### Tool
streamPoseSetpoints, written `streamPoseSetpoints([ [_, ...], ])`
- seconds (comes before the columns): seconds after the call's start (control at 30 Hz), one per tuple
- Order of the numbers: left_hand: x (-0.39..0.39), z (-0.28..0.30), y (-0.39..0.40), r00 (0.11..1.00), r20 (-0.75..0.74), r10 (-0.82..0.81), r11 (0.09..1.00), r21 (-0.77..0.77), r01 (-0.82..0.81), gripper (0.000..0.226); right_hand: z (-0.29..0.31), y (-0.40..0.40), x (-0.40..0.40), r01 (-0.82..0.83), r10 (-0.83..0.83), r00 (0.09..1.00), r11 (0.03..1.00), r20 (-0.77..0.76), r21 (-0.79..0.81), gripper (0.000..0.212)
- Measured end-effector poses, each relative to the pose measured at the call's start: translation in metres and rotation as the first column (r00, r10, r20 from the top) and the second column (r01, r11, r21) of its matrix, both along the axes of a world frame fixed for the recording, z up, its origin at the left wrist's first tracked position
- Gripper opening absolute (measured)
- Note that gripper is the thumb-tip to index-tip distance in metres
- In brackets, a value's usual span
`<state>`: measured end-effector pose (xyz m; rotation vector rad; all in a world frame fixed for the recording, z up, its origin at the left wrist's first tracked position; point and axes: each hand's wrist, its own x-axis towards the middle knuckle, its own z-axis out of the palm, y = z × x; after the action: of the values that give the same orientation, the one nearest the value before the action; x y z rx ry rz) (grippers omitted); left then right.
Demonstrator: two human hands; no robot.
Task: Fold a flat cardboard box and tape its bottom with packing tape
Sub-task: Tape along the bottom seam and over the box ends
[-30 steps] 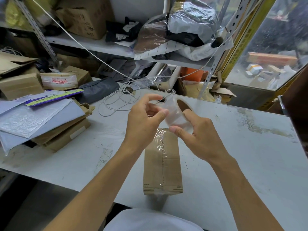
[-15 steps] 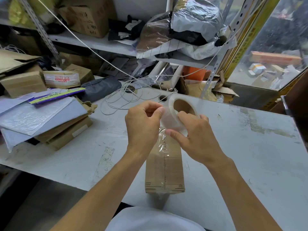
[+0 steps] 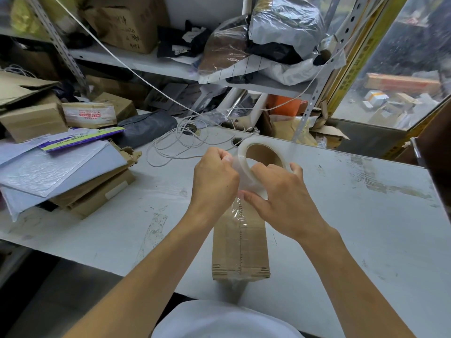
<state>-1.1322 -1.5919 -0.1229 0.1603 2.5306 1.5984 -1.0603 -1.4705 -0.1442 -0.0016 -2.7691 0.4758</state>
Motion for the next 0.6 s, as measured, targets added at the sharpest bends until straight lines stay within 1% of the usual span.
streamPoseSetpoints([
  [0.1, -0.0014, 0.0023, 0.0008, 0.999, -0.004, -0.036, 0.999, -0.011, 0.036, 0.018, 0.0026, 0.0008, -0.0006, 0.006, -0.005, 1.000, 1.000, 0.012, -0.026, 0.043],
  [0.2, -0.0017, 0.0045, 0.0014, 0.998, -0.019, -0.053, 0.998, -0.029, 0.053, 0.019, 0.0047, 0.0024, -0.0020, 0.009, -0.008, 1.000, 0.998, 0.010, -0.070, 0.035],
  [0.33, 0.0005, 0.0059, 0.0014, 0.993, -0.073, -0.090, 0.996, 0.004, 0.091, 0.020, 0.0055, 0.0054, -0.0041, -0.002, 0.003, 1.000, 0.990, 0.002, -0.143, 0.033],
  [0.4, 0.0009, 0.0058, 0.0009, 0.990, -0.094, -0.101, 0.993, 0.046, 0.106, 0.019, 0.0042, 0.0069, -0.0042, -0.002, -0.001, 1.000, 0.987, -0.016, -0.164, 0.036],
  [0.47, -0.0006, 0.0056, -0.0009, 0.993, -0.058, -0.100, 0.987, 0.118, 0.106, 0.015, 0.0046, 0.0075, -0.0040, 0.002, -0.007, 1.000, 0.985, -0.029, -0.172, 0.037],
  [0.53, -0.0020, 0.0038, -0.0032, 0.994, -0.018, -0.110, 0.973, 0.203, 0.111, 0.005, 0.0059, 0.0084, -0.0022, 0.011, -0.017, 0.999, 0.985, -0.032, -0.171, 0.037],
  [0.6, -0.0033, 0.0023, -0.0059, 0.993, -0.039, -0.114, 0.963, 0.242, 0.120, 0.007, 0.0062, 0.0091, -0.0007, 0.010, -0.015, 0.999, 0.989, -0.033, -0.150, 0.033],
])
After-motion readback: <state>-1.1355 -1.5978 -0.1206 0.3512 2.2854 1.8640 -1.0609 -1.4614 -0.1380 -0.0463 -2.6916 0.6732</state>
